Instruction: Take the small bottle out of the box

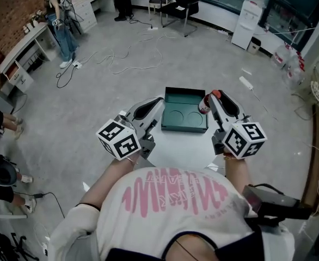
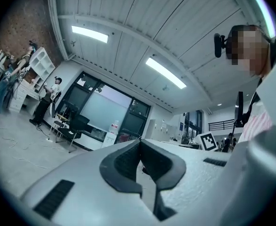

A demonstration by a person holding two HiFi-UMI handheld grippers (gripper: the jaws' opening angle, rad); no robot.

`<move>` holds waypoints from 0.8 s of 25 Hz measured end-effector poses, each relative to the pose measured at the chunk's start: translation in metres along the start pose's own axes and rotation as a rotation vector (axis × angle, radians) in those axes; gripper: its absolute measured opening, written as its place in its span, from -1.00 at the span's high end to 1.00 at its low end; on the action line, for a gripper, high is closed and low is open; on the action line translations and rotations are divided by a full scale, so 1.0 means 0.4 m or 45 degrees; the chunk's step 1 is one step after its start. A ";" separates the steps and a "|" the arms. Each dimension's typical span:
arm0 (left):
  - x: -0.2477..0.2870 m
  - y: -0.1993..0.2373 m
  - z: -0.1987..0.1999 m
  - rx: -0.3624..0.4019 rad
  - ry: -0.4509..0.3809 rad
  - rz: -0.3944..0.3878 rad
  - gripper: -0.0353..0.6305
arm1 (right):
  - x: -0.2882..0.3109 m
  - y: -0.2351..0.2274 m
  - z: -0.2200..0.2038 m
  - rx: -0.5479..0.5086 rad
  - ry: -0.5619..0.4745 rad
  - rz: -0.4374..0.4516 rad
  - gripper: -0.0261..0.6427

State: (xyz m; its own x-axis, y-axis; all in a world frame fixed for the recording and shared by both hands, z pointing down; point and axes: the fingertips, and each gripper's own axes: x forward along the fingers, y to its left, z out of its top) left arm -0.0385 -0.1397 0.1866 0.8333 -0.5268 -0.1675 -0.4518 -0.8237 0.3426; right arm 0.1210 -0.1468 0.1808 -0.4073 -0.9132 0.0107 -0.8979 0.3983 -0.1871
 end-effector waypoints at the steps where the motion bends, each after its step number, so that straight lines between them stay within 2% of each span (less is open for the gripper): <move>1: 0.001 -0.007 0.002 -0.004 0.006 -0.010 0.87 | -0.010 0.004 0.003 0.010 -0.002 -0.003 0.54; 6: -0.009 -0.036 0.019 -0.019 0.016 -0.048 0.87 | -0.049 0.015 0.007 0.014 0.007 -0.049 0.54; 20: -0.210 -0.084 -0.009 -0.084 0.033 -0.093 0.87 | -0.166 0.201 -0.066 0.057 0.002 -0.126 0.54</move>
State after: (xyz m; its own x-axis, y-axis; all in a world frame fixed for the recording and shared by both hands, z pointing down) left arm -0.0922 -0.0668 0.1925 0.8716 -0.4597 -0.1704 -0.3684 -0.8434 0.3910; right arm 0.0717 -0.0518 0.1909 -0.3177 -0.9476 0.0331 -0.9254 0.3023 -0.2287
